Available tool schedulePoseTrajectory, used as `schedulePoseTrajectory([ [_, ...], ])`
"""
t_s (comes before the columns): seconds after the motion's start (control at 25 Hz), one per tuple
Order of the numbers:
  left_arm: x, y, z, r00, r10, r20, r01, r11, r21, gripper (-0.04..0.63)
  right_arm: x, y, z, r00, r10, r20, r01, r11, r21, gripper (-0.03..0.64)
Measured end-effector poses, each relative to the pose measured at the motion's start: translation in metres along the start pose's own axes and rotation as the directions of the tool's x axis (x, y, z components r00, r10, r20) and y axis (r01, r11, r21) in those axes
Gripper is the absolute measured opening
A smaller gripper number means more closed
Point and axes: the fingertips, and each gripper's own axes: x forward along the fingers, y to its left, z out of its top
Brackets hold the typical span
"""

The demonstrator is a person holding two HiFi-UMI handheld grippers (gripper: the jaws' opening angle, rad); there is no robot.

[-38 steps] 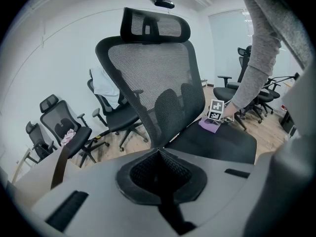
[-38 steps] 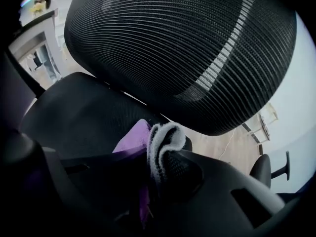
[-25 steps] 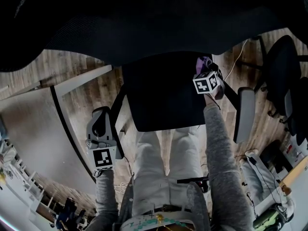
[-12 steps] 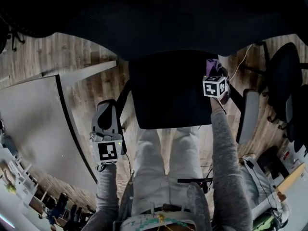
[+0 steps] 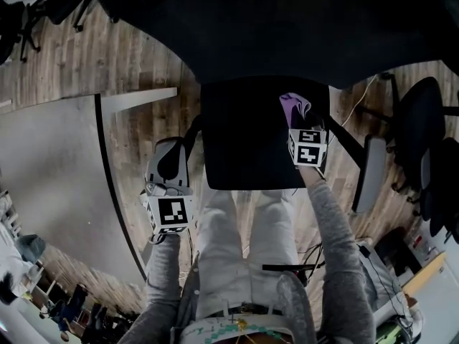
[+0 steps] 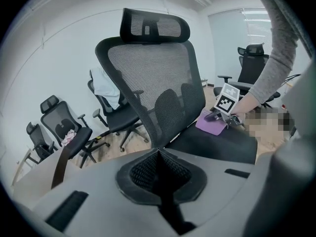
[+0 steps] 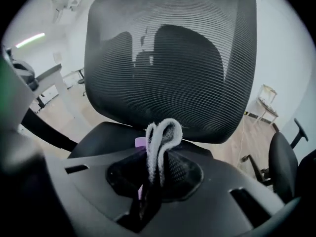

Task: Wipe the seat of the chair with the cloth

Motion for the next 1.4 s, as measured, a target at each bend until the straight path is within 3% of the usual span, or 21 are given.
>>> schedulePoseTrajectory([
  [0.52, 0.0, -0.002, -0.001, 1.0, -0.001, 0.0, 0.001, 1.0, 0.003, -0.002, -0.004, 0.145, 0.024, 0.976, 0.216, 0.036, -0.214, 0.974, -0.069, 0.051],
  [0.92, 0.0, -0.003, 0.001, 1.0, -0.002, 0.0, 0.002, 1.0, 0.007, -0.002, -0.002, 0.24, 0.035, 0.937, 0.347, 0.024, -0.344, 0.935, -0.084, 0.051],
  [1.16, 0.001, -0.008, -0.002, 1.0, -0.008, -0.006, 0.008, 1.0, 0.029, -0.002, 0.009, 0.278, 0.018, 0.929, 0.37, -0.017, -0.37, 0.922, -0.112, 0.051],
  [1.4, -0.003, -0.008, -0.003, 1.0, -0.02, 0.002, 0.02, 1.0, 0.021, -0.002, 0.032, 0.29, -0.006, 0.948, 0.315, -0.056, -0.32, 0.934, -0.158, 0.051],
])
